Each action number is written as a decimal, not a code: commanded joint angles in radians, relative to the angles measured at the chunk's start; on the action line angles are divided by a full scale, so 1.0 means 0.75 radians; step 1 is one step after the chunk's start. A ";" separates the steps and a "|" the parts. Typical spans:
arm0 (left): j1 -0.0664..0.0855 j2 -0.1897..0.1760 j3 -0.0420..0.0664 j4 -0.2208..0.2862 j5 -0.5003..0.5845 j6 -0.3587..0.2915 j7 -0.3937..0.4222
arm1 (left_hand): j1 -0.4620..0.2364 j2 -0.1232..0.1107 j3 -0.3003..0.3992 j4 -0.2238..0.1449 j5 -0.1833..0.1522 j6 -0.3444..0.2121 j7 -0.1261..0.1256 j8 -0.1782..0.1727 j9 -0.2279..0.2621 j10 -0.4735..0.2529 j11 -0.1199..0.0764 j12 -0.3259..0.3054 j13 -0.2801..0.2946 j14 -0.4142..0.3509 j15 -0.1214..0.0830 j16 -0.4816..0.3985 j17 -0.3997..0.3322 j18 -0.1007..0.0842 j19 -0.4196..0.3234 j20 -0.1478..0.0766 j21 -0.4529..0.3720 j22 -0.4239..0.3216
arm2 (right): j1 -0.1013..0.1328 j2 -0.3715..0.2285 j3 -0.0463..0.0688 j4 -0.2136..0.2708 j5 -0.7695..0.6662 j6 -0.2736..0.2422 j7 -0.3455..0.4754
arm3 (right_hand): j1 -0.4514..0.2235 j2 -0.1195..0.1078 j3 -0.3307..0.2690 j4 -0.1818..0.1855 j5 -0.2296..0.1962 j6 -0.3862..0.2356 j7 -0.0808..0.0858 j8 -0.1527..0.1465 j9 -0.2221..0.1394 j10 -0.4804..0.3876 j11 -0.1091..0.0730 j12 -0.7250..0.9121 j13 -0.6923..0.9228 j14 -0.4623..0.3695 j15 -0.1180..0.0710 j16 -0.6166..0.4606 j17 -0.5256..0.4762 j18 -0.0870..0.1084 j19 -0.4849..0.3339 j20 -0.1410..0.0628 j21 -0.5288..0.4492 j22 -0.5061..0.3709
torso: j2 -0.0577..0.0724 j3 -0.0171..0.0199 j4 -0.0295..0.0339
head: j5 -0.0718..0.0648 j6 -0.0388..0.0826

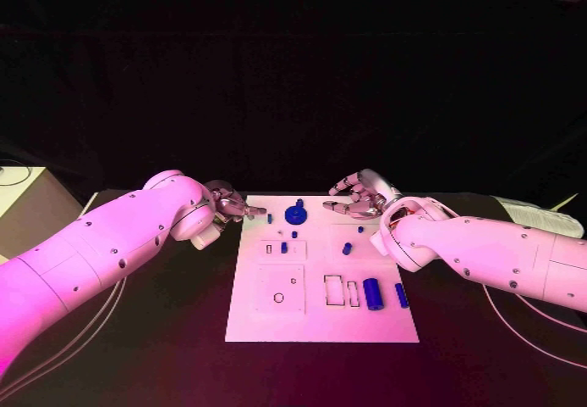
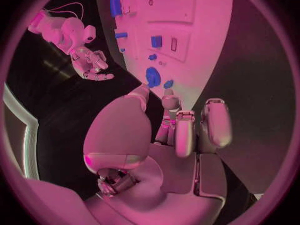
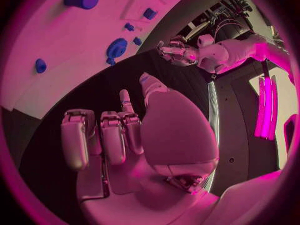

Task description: Assemble the parts on the task board

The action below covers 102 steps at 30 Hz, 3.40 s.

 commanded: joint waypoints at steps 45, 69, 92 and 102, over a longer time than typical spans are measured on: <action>0.076 0.236 -0.112 -0.369 -0.036 0.039 0.126 | 0.013 -0.016 0.014 0.001 0.007 -0.007 0.011 -0.023 -0.036 -0.021 0.014 0.002 -0.009 0.128 0.022 0.004 0.324 0.025 0.007 0.020 0.000 0.013 | 0.027 0.021 0.005 0.012 -0.020 -0.008 0.015 | -0.016 -0.002 0.009 -0.001 0.009 -0.008 0.000 0.009 0.002 0.110 -0.007 -0.008 0.327 0.139 -0.003 0.006 0.351 -0.005 0.085 -0.001 -0.006 0.240 | 0.067 0.0203 -0.0296 | 0.018 0.049; 0.076 0.220 -0.112 -0.316 0.005 -0.019 0.136 | 0.008 -0.151 0.426 -0.002 -0.017 0.047 -0.018 0.087 -0.023 0.012 -0.012 0.052 -0.010 0.137 0.000 0.016 0.344 0.019 0.023 0.000 0.015 0.048 | 0.027 0.024 0.005 0.008 -0.020 -0.006 0.014 | -0.017 -0.003 0.010 -0.001 0.011 -0.008 0.000 0.010 0.003 0.113 -0.007 -0.005 0.329 0.139 -0.003 0.006 0.351 -0.005 0.085 -0.001 -0.005 0.241 | 0.067 0.0209 -0.0308 | 0.018 0.051; 0.074 0.164 -0.146 -0.202 -0.256 -0.181 0.436 | 0.364 -0.210 0.416 -0.064 -0.012 -0.191 0.062 0.097 -0.048 -0.397 0.063 -0.140 -0.334 -0.009 0.066 -0.123 0.087 0.071 -0.163 0.059 -0.126 -0.205 | 0.027 0.020 0.004 0.005 -0.022 -0.002 0.014 | -0.015 -0.003 0.011 -0.003 0.012 -0.008 -0.001 0.012 0.004 0.113 -0.007 -0.005 0.329 0.139 -0.003 0.006 0.351 -0.005 0.086 -0.001 -0.005 0.242 | 0.065 0.0189 -0.0283 | 0.021 0.060; 0.074 0.159 -0.178 -0.199 -0.393 -0.166 0.582 | 0.411 -0.237 0.528 -0.139 -0.017 -0.185 0.076 0.019 -0.213 -0.489 0.086 -0.296 -0.506 -0.189 0.090 -0.247 -0.147 0.110 -0.318 0.087 -0.235 -0.383 | 0.027 0.019 0.004 0.005 -0.023 0.000 0.014 | -0.013 -0.004 0.012 -0.004 0.013 -0.008 -0.001 0.012 0.004 0.113 -0.007 -0.005 0.329 0.139 -0.003 0.006 0.351 -0.005 0.086 -0.001 -0.004 0.242 | 0.068 0.0193 -0.0297 | 0.025 0.063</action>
